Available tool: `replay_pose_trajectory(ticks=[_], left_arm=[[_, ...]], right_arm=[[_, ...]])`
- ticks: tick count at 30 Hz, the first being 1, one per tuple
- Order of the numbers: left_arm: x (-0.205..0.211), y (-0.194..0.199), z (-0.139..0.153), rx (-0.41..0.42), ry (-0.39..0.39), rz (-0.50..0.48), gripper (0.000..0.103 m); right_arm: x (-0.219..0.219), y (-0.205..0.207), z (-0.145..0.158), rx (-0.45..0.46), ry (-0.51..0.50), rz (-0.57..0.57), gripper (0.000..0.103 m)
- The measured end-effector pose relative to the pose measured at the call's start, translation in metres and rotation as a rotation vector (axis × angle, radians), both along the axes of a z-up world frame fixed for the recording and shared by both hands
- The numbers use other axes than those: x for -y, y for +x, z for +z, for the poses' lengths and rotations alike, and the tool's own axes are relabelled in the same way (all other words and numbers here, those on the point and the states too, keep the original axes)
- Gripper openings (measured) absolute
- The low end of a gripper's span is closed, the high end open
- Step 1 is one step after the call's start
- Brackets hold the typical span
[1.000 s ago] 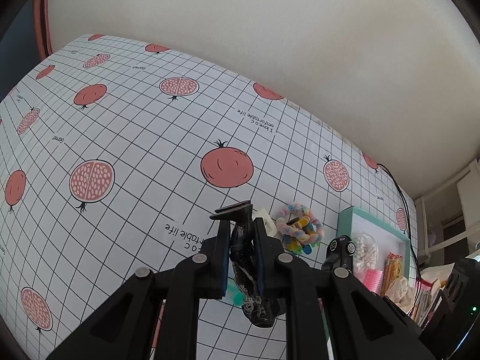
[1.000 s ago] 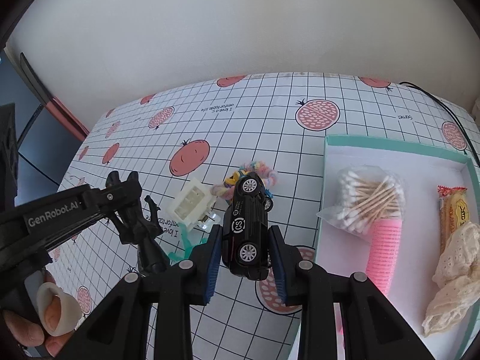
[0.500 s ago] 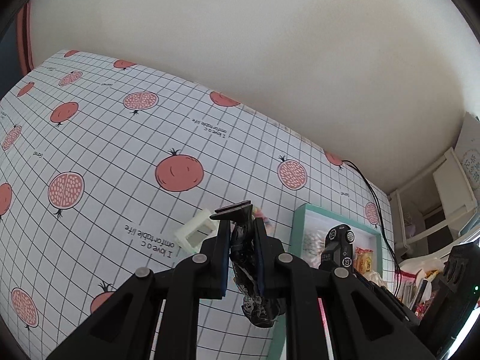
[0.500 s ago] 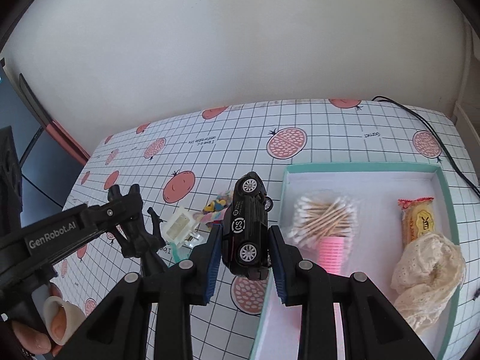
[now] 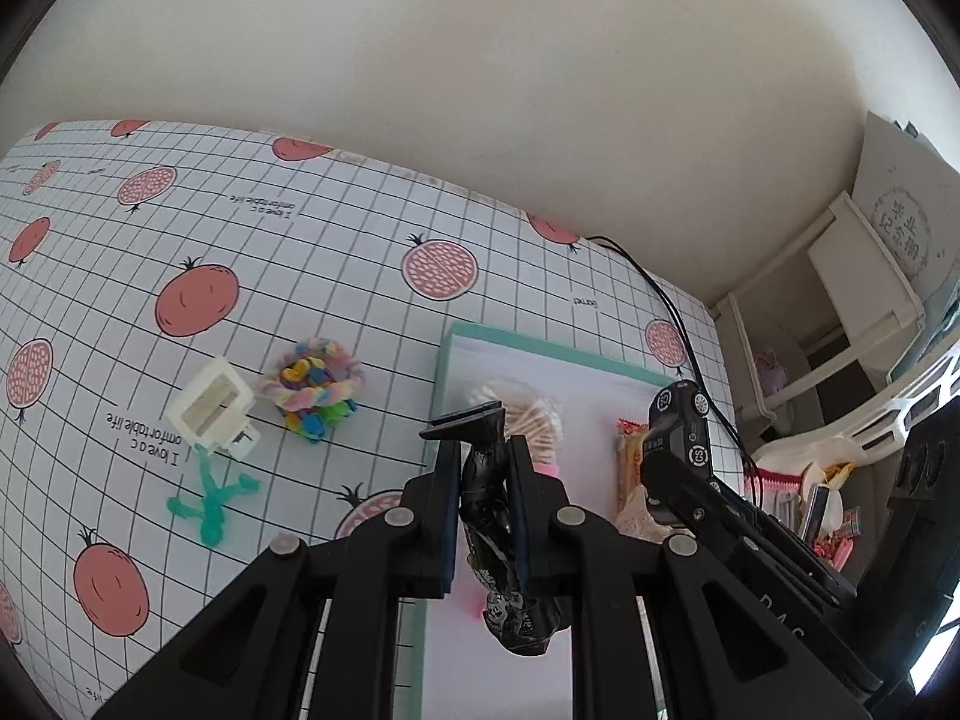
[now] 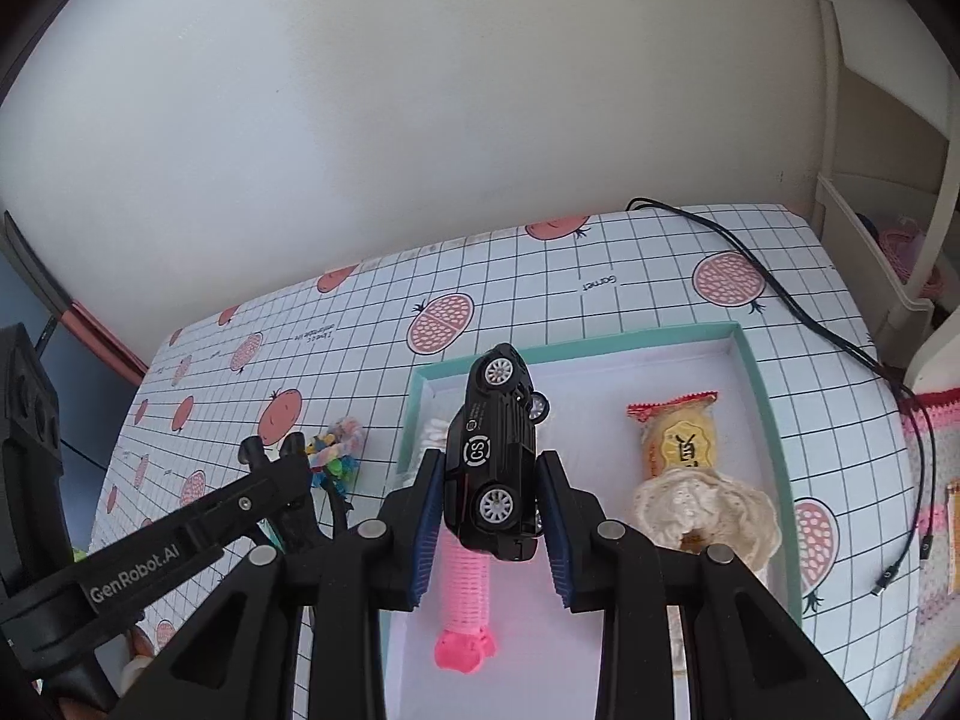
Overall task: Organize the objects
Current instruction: 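Carry the figurine with the left tool while the right tool carries the car over the tray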
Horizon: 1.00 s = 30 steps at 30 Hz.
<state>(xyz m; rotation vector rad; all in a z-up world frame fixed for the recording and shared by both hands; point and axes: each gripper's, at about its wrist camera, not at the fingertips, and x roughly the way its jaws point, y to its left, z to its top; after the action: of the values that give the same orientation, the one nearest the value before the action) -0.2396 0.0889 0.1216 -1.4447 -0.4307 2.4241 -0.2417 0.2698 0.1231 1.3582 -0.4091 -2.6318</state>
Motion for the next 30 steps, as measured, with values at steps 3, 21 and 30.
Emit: replay_pose_trajectory(ticks=[3, 21, 30], left_arm=[[-0.02, 0.003, 0.0, -0.003, -0.006, -0.04, 0.015], [-0.075, 0.008, -0.036, 0.054, -0.084, -0.128, 0.015], [-0.083, 0.011, -0.042, 0.052, -0.101, -0.137, 0.015]], right_arm=[[-0.011, 0.001, 0.0, 0.0, -0.003, -0.013, 0.033], [-0.038, -0.006, -0.027, 0.05, -0.048, -0.058, 0.033], [-0.044, -0.007, -0.039, 0.074, -0.082, -0.067, 0.033]])
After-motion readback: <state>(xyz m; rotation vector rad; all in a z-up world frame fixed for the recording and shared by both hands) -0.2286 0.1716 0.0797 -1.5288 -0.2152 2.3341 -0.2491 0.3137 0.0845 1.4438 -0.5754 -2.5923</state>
